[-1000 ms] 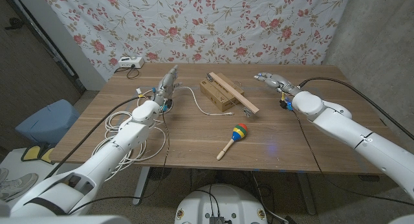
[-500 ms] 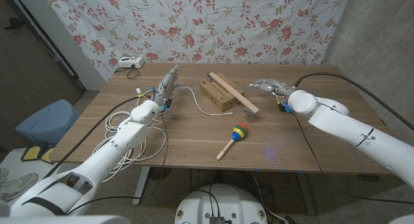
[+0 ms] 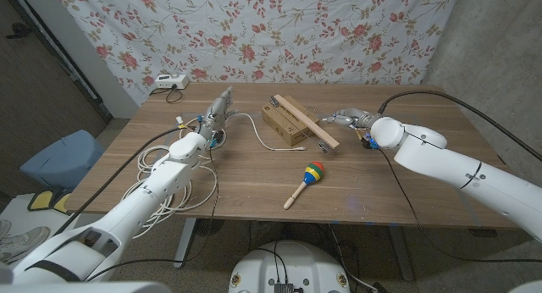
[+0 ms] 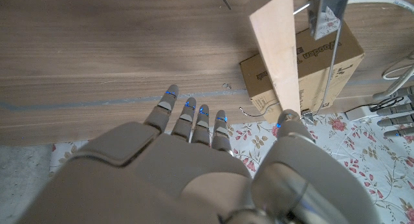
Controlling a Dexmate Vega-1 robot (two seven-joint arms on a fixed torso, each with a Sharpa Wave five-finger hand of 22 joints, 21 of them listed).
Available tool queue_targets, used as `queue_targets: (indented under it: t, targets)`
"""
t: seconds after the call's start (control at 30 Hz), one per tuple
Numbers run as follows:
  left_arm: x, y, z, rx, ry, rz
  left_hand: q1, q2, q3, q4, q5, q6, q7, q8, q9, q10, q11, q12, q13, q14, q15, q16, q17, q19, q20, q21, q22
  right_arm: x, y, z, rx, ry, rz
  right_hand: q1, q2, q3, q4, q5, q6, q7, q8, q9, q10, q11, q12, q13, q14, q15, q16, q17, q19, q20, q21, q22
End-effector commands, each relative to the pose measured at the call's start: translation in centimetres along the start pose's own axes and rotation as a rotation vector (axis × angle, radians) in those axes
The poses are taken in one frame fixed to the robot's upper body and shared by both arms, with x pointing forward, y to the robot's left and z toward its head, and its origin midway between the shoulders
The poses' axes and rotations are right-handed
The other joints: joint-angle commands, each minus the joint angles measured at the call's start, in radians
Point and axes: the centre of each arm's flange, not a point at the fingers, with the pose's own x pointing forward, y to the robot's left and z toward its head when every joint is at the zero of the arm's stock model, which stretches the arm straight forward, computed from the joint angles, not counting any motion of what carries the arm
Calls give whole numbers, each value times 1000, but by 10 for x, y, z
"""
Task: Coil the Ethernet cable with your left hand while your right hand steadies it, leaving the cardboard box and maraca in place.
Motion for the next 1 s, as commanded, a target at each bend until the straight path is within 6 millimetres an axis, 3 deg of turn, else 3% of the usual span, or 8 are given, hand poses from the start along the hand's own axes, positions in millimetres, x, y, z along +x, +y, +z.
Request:
queue_targets:
  t: [0.03, 0.73, 1.0]
  targets:
    - [-3, 1, -1, -3, 0, -6, -6, -6, -3, 0, 3, -46, 5, 6, 2, -24, 5, 2, 4, -36, 9, 2, 5, -94, 10, -1, 1, -1, 9, 11, -62, 39, 39, 2, -8, 2, -11, 5, 8, 3, 8, 4, 9, -1, 7, 4, 15, -4, 5, 2, 7, 1, 4, 3]
    - [-12, 7, -4, -7, 4, 1, -8, -5, -5, 0, 5, -47, 6, 5, 3, -25, 3, 0, 4, -36, 9, 0, 5, -92, 9, -7, 1, 8, 27, 32, -135, 44, 94, 14, -23, -4, -23, 14, 17, 8, 10, 5, 14, -1, 6, 5, 28, -8, 5, 3, 17, 1, 4, 3]
    - [-14, 10, -5, -12, 2, 1, -9, -5, -6, -1, 6, -47, 6, 4, 3, -24, 5, 0, 5, -36, 8, 0, 5, -92, 8, -10, 1, 18, 31, 40, -163, 30, 84, 35, -7, 7, -31, 23, 18, 5, 9, 6, 25, -4, 8, 6, 41, -22, 7, 3, 28, -2, 6, 3]
